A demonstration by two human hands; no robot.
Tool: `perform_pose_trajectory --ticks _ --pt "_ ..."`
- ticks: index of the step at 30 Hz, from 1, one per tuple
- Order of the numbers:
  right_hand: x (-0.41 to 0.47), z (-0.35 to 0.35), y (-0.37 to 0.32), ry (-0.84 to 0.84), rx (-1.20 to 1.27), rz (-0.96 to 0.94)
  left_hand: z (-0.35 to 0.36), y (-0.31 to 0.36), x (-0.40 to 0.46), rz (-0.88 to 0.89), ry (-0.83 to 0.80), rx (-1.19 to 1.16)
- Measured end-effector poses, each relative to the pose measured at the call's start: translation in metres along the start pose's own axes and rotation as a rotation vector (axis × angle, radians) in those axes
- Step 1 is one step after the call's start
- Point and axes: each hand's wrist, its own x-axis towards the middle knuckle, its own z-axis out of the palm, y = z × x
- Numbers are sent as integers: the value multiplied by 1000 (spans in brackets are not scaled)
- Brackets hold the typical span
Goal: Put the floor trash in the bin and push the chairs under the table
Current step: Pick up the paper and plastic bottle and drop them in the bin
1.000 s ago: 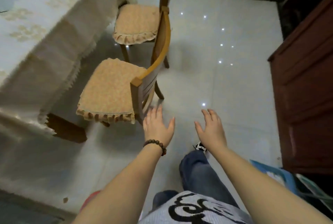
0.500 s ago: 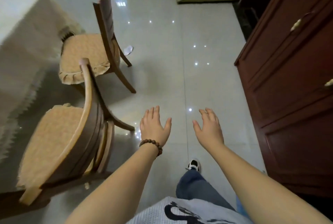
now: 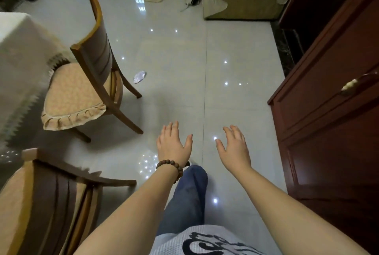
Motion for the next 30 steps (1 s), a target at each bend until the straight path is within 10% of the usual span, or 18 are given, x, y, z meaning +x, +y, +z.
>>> perform_pose_trajectory --ticks 30 --pt "794 -27 -158 -156 -35 -322 -51 138 711 -337 266 -82"
